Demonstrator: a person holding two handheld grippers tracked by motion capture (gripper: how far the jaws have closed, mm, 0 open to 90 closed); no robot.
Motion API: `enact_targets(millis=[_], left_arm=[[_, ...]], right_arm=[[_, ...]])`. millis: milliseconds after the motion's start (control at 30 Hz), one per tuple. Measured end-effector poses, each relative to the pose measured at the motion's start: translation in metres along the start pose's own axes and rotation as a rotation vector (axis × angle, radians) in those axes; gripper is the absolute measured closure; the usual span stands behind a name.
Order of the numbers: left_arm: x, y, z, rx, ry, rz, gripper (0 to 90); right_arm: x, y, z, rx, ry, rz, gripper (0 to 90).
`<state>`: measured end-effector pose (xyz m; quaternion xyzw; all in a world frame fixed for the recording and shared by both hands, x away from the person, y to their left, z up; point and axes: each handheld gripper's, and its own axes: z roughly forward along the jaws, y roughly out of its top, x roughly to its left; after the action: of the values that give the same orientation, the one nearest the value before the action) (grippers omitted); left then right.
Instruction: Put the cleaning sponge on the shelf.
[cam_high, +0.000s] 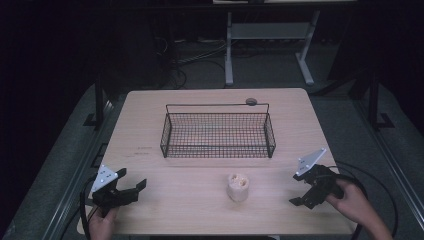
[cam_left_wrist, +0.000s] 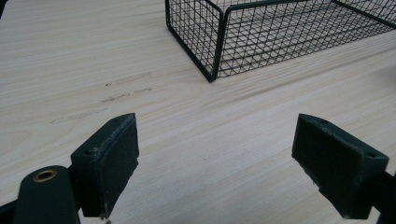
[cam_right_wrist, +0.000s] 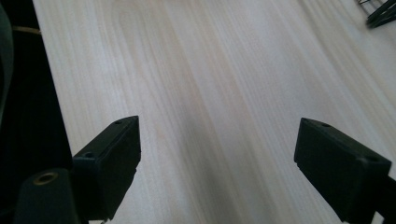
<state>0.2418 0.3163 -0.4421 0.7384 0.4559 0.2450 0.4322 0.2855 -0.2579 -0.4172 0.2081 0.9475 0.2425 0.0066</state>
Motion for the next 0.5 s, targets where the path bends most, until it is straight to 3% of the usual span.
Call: enact_targets(millis=[500], left_arm=[[0.000, 0.000, 0.001, 0.006, 0.001, 0.000, 13.9]], right_arm=[[0.003, 0.025, -0.002, 0.031, 0.004, -0.074, 14.6]])
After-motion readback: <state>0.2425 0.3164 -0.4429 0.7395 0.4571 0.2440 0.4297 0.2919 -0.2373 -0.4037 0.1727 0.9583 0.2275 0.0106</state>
